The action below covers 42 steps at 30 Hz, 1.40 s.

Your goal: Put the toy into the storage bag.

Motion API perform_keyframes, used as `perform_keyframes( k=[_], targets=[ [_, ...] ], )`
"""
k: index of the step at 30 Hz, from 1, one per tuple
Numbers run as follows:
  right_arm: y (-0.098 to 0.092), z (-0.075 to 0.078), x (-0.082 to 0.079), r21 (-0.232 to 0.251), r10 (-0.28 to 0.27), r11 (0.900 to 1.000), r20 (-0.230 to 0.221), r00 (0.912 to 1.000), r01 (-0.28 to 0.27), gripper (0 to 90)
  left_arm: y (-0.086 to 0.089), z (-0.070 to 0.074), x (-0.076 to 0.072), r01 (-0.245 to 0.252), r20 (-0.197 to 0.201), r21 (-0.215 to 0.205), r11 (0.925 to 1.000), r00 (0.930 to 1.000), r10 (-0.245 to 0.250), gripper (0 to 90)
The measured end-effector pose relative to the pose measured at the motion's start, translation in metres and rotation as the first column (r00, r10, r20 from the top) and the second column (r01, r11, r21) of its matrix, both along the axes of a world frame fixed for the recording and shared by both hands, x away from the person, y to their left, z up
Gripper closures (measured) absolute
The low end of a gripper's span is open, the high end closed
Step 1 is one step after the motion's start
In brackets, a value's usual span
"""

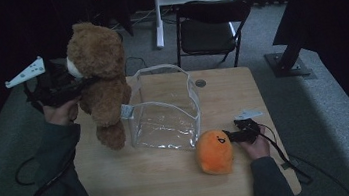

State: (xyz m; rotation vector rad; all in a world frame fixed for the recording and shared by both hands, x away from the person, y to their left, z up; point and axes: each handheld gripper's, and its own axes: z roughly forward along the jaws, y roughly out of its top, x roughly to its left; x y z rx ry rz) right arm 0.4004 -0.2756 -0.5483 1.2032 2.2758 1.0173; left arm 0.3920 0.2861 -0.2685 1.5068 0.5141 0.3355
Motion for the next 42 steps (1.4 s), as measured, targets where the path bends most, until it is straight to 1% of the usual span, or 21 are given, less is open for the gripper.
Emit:
perform_keyframes(
  k=[8,11,24,28,32,34,35,36,38,42],
  targets=[
    [0.0,0.0,0.0,0.0,0.0,1.0,0.0,1.0,0.0,26.4,-0.006,0.005,0.008,-0.005,-0.007,0.027,0.9996,1.0,0.005,48.1],
    [0.0,0.0,0.0,0.0,0.0,1.0,0.0,1.0,0.0,26.4,-0.009,0.007,0.01,-0.003,-0.01,0.03,0.9996,0.9999,0.003,48.1],
    [0.0,0.0,0.0,0.0,0.0,1.0,0.0,1.0,0.0,26.4,-0.015,0.023,0.016,-0.016,0.007,0.052,0.9985,0.9999,0.015,48.1],
    [0.0,0.0,0.0,0.0,0.0,1.0,0.0,1.0,0.0,26.4,-0.02,0.031,0.02,-0.017,0.013,0.063,0.9979,0.9998,0.016,48.1],
    [0.0,0.0,0.0,0.0,0.0,1.0,0.0,1.0,0.0,26.4,-0.023,0.035,0.023,-0.018,0.019,0.069,0.9974,0.9997,0.017,48.1],
    [0.0,0.0,0.0,0.0,0.0,1.0,0.0,1.0,0.0,26.3,-0.025,0.038,0.024,-0.022,0.021,0.076,0.9969,0.9996,0.02,48.1],
    [0.0,0.0,0.0,0.0,0.0,1.0,0.0,1.0,0.0,26.3,-0.029,0.04,0.025,-0.025,0.022,0.089,0.9957,0.9995,0.023,48.1],
    [0.0,0.0,0.0,0.0,0.0,1.0,0.0,1.0,0.0,26.3,-0.029,0.04,0.025,-0.025,0.022,0.089,0.9957,0.9995,0.023,48.1],
    [0.0,0.0,0.0,0.0,0.0,1.0,0.0,1.0,0.0,26.3,-0.032,0.041,0.027,-0.022,0.022,0.102,0.9945,0.9996,0.02,48.1],
    [0.0,0.0,0.0,0.0,0.001,1.0,0.0,1.0,-0.001,26.2,-0.036,0.042,0.03,-0.015,0.02,0.103,0.9946,0.9997,0.013,48.1]
  ],
)
